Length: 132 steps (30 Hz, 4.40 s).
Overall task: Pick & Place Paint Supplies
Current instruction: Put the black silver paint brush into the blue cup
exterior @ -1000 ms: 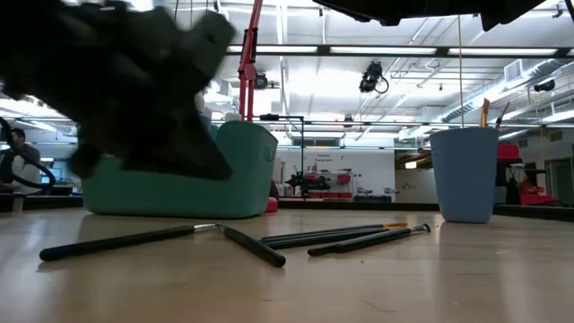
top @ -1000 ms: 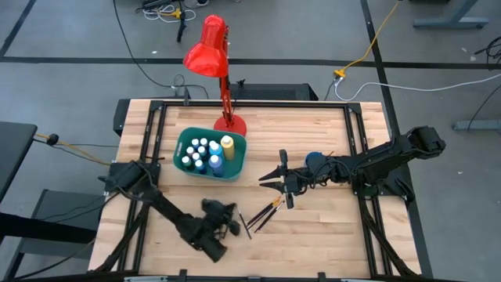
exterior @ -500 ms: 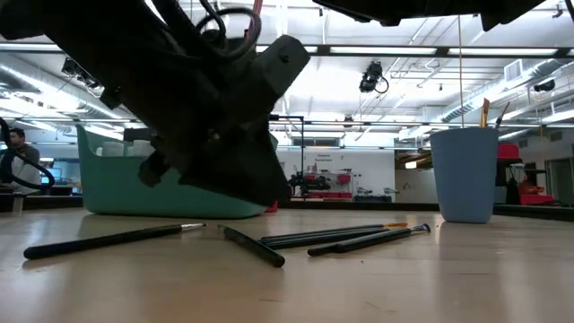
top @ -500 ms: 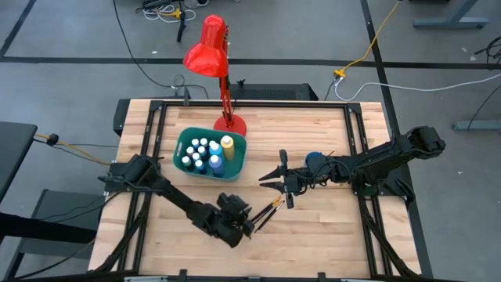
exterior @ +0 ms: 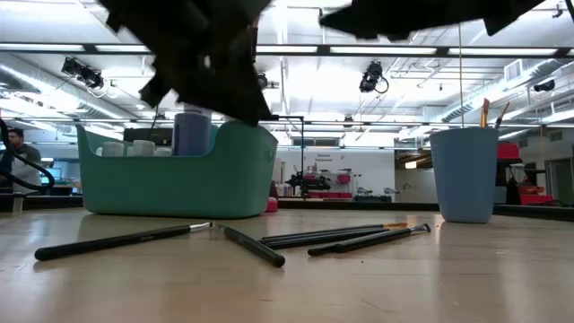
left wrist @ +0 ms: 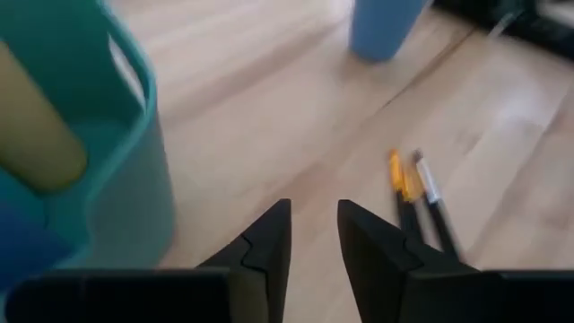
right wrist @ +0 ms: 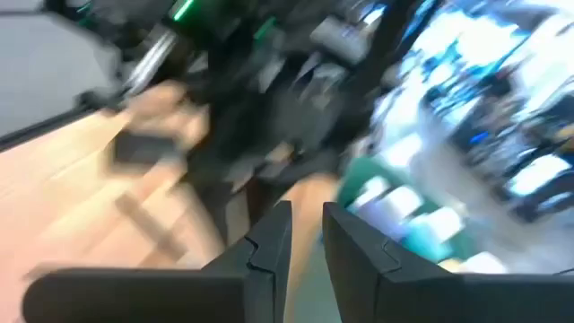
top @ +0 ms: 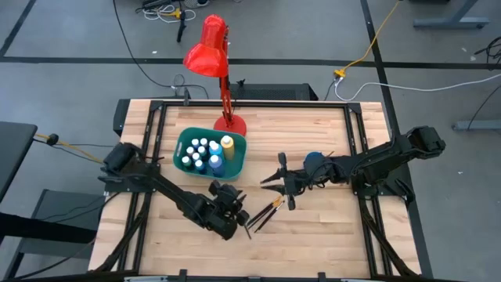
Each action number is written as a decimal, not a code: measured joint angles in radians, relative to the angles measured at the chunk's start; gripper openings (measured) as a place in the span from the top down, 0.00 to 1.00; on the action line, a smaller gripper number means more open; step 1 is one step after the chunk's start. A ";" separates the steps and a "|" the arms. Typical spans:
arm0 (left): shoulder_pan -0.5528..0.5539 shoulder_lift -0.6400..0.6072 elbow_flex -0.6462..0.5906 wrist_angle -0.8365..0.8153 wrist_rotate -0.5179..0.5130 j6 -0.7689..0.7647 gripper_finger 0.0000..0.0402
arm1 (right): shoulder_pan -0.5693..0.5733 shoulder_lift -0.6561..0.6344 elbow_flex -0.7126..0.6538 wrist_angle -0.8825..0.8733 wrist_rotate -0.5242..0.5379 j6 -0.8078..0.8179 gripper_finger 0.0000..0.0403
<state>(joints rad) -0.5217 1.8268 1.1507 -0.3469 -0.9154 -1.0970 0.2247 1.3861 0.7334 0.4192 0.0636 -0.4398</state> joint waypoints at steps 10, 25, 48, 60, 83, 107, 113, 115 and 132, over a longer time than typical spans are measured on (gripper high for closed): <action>0.020 -0.077 0.002 -0.116 -0.082 0.128 0.80 | 0.037 0.007 0.000 -0.232 -0.258 0.233 0.76; 0.032 -0.077 0.001 -0.107 -0.076 0.198 0.89 | 0.091 0.315 0.000 -0.189 -0.239 0.344 0.62; 0.024 -0.076 0.001 -0.007 -0.045 0.214 0.92 | 0.094 0.407 -0.135 0.037 -0.161 0.157 0.71; 0.024 -0.076 0.001 -0.001 -0.038 0.222 0.92 | 0.094 0.533 -0.221 0.388 -0.271 0.191 0.92; 0.024 -0.076 0.001 0.008 -0.030 0.240 0.92 | 0.127 0.690 -0.208 0.590 -0.228 0.226 0.86; 0.024 -0.076 0.001 0.007 -0.035 0.275 0.92 | 0.188 0.218 -0.127 -0.120 -0.055 0.219 0.96; 0.024 -0.076 0.001 0.008 -0.034 0.275 0.92 | 0.205 0.055 0.132 -0.881 0.143 0.196 0.96; 0.024 -0.076 0.001 0.008 -0.034 0.273 0.92 | 0.200 0.041 0.225 -1.094 0.193 0.206 0.96; 0.024 -0.076 0.001 0.009 -0.030 0.296 0.92 | 0.112 0.037 0.544 -1.973 0.442 0.361 0.96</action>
<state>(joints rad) -0.4979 1.7512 1.1519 -0.3384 -0.9450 -0.8010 0.3371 1.4235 1.2778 -1.5541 0.5060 -0.0790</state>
